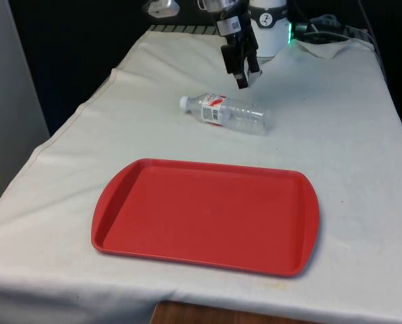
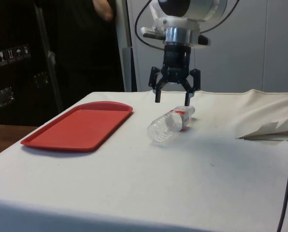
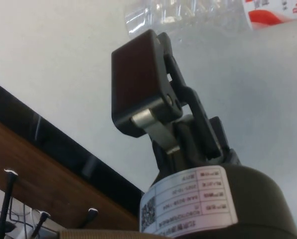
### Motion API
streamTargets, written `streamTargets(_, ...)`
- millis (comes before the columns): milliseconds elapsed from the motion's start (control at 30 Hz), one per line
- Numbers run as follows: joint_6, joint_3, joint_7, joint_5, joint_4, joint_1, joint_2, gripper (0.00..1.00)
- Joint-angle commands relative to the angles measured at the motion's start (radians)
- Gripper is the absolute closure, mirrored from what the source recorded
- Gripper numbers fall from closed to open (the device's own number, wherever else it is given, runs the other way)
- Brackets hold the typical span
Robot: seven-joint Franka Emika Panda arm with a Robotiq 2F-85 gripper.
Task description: Place the bottle upright on the tray.
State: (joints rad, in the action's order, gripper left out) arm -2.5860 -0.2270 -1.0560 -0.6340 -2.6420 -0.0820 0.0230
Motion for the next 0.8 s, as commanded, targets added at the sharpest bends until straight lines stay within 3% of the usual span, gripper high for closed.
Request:
streamTargets(0, -0.004, -0.005, 0.016, -0.016, 0.003, 0.003, 0.001, 0.0)
streamTargets(133, 0.0, -0.022, 0.011, 0.0, 0.003, 0.001, -0.004, 0.0)
streamTargets(400, 0.004, -0.08, 0.057, -0.007, 0.023, 0.007, -0.024, 0.0)
streamTargets(433, 0.001, -0.077, 0.047, 0.0, 0.017, 0.003, -0.023, 0.0)
streamTargets(700, 0.009, -0.124, 0.088, -0.012, 0.042, 0.008, -0.044, 0.0)
streamTargets(767, 0.006, -0.134, 0.081, 0.0, 0.043, 0.003, -0.051, 0.0)
